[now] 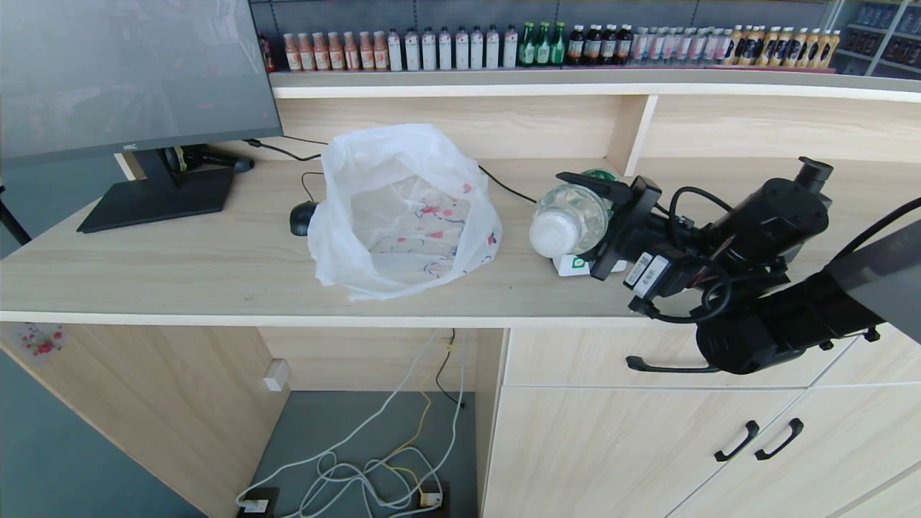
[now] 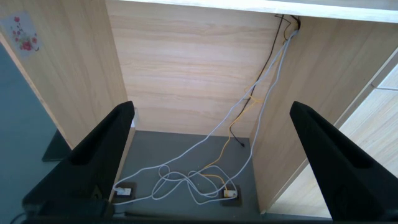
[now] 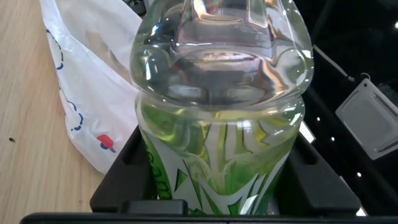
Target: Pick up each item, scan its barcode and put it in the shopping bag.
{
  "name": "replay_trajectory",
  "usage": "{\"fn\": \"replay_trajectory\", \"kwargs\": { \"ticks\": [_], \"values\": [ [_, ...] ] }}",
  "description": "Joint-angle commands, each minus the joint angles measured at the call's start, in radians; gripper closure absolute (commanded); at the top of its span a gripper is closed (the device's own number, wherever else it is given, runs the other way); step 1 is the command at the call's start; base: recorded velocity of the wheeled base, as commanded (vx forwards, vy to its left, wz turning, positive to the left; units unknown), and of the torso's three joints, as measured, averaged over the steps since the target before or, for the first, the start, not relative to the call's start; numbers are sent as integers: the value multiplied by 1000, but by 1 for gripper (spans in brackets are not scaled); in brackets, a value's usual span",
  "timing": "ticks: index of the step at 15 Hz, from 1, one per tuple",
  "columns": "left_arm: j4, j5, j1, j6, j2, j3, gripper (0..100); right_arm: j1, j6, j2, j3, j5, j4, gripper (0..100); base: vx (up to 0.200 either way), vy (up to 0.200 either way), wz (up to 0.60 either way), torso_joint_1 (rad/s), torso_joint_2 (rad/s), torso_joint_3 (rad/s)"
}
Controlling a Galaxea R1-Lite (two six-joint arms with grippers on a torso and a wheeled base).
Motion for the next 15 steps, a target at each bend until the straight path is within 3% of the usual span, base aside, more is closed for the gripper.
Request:
{"fn": "replay_trajectory", "kwargs": {
  "ticks": [1, 12, 15],
  "values": [
    [0, 0, 0, 0, 0, 0, 0, 0, 1, 1, 0, 1, -1, 100, 0, 0, 0, 0, 0, 0],
    [0, 0, 0, 0, 0, 0, 0, 19, 21, -29, 4, -7, -1, 100, 0, 0, 0, 0, 0, 0],
    [0, 0, 0, 0, 0, 0, 0, 94, 91, -91, 12, -114, -1, 100, 0, 0, 0, 0, 0, 0]
  ]
}}
